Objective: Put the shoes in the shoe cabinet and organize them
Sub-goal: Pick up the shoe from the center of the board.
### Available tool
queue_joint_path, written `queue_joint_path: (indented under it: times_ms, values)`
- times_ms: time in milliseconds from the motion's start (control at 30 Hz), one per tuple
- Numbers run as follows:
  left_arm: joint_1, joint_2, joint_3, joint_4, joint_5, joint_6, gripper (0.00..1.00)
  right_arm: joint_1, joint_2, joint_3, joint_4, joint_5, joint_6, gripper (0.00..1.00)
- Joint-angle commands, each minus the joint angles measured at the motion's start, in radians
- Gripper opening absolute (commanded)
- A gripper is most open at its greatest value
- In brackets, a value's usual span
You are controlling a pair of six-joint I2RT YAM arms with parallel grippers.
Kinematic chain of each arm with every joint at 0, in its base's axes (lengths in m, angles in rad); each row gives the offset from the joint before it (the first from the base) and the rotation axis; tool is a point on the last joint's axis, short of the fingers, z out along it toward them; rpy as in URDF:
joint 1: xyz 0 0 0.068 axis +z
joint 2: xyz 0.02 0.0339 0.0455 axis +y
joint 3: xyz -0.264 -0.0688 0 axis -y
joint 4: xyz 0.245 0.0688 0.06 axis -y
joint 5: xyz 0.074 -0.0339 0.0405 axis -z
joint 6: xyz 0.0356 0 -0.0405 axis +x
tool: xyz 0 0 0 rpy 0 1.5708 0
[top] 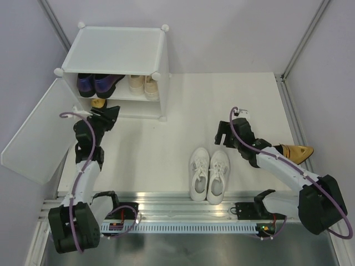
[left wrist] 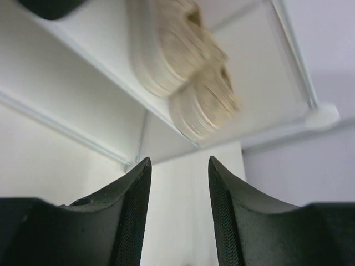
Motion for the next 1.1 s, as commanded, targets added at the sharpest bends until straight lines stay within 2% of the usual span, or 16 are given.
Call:
queue_joint_path:
  times_ms: [0, 67, 100, 167, 233, 267, 367, 400, 500, 567, 633, 700, 867, 967, 1067]
  values:
    - [-0.160, -0.041, 0.184, -0.217, 0.084, 0.411, 0.50, -0.004, -0.041, 0.098, -0.096, 0.220, 0.079, 0.93]
    - [-0.340, -0.010, 0.309, -0.461, 0.029, 0.557, 0.53, -0.004, -0.049, 0.125, -0.163, 0.280, 0.098, 0.93]
    - [-0.372, -0.003, 0.379, -0.501, 0.038, 0.627, 0.55, -0.004, -0.056, 0.150, -0.206, 0.329, 0.114, 0.93]
    - [-0.416, -0.010, 0.429, -0.562, 0.093, 0.680, 0.59, -0.004, -0.070, 0.191, -0.251, 0.375, 0.128, 0.93]
    - [-0.462, -0.030, 0.440, -0.602, 0.051, 0.731, 0.63, -0.004, -0.079, 0.218, -0.326, 0.446, 0.141, 0.94]
    - [-0.519, -0.064, 0.435, -0.612, 0.019, 0.760, 0.68, -0.004, -0.086, 0.245, -0.358, 0.464, 0.151, 0.94]
    - [-0.583, -0.149, 0.363, -0.616, -0.104, 0.824, 0.72, -0.006, -0.101, 0.296, -0.505, 0.550, 0.217, 0.95]
    - [-0.596, -0.171, 0.334, -0.615, -0.150, 0.824, 0.78, -0.004, -0.109, 0.306, -0.543, 0.564, 0.234, 0.95]
    - [-0.610, -0.213, 0.318, -0.594, -0.129, 0.809, 0.84, -0.004, -0.127, 0.322, -0.694, 0.596, 0.306, 0.96]
    - [-0.610, -0.210, 0.325, -0.587, -0.127, 0.792, 0.87, -0.004, -0.141, 0.296, -0.709, 0.595, 0.326, 0.96]
    - [-0.610, -0.207, 0.329, -0.593, -0.120, 0.786, 0.96, -0.006, -0.155, 0.265, -0.713, 0.599, 0.338, 0.96]
    - [-0.610, -0.214, 0.329, -0.593, -0.123, 0.780, 1.00, -0.012, -0.155, 0.225, -0.713, 0.610, 0.363, 0.96]
    - [-0.610, -0.242, 0.322, -0.600, -0.169, 0.775, 1.00, -0.049, -0.139, 0.143, -0.670, 0.619, 0.378, 0.96]
    - [-0.610, -0.256, 0.322, -0.598, -0.150, 0.800, 0.99, -0.087, -0.124, 0.104, -0.596, 0.550, 0.331, 0.94]
    - [-0.610, -0.265, 0.322, -0.589, -0.107, 0.808, 0.94, -0.119, -0.118, 0.057, -0.480, 0.449, 0.265, 0.89]
